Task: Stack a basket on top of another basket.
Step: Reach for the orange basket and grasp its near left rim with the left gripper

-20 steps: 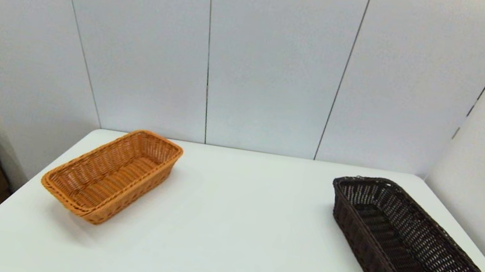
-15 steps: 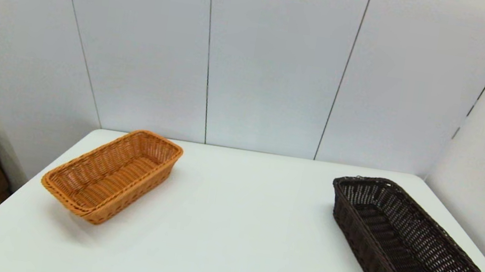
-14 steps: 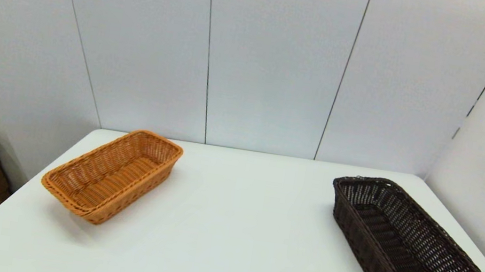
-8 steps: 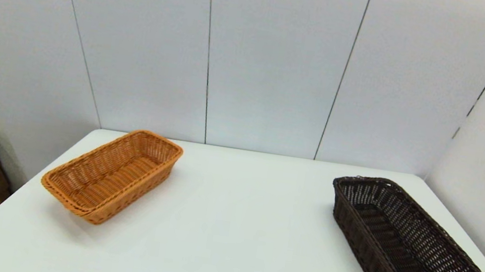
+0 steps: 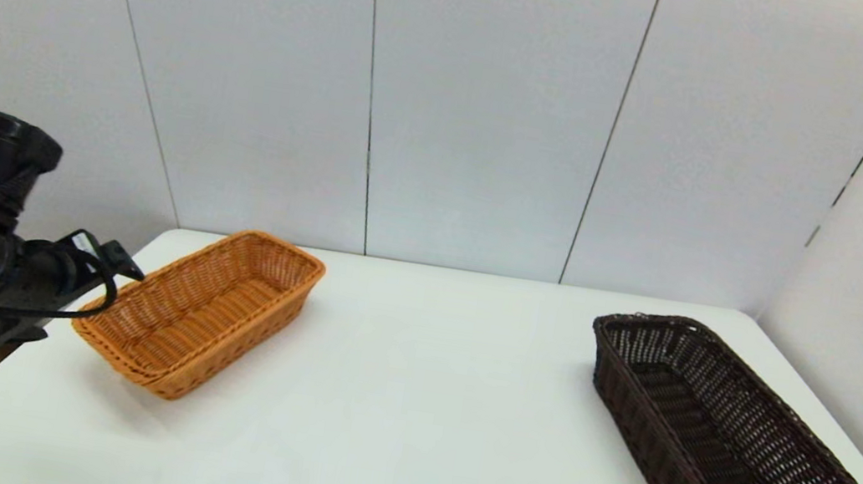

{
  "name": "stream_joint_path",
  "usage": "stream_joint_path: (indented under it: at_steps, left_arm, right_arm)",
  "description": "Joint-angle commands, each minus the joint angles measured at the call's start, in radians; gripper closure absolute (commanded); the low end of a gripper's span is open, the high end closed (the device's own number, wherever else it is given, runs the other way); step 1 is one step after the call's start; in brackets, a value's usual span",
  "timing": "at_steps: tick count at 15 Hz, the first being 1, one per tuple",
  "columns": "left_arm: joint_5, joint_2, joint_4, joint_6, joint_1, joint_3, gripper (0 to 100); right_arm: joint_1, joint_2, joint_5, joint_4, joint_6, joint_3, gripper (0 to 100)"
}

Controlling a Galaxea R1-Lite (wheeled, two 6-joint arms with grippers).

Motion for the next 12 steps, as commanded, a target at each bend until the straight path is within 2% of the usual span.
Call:
stream_joint_path:
  at_steps: [1, 5, 12]
  left_arm:
    - [0.050, 0.260, 0.037, -0.155, 0.001, -0.107, 0]
    - [0.040, 0.337, 0.122, -0.197, 0.001, -0.184, 0]
    - [-0.023, 0.422, 0.124, -0.200, 0.011, -0.191, 0]
  right_arm:
    - [0.000, 0.001, 0.001, 0.001, 0.000, 0.000, 0]
    - [0.000, 0.001, 0.001, 0.001, 0.000, 0.000, 0]
    - [0.000, 0.001, 0.001, 0.001, 0.000, 0.000, 0]
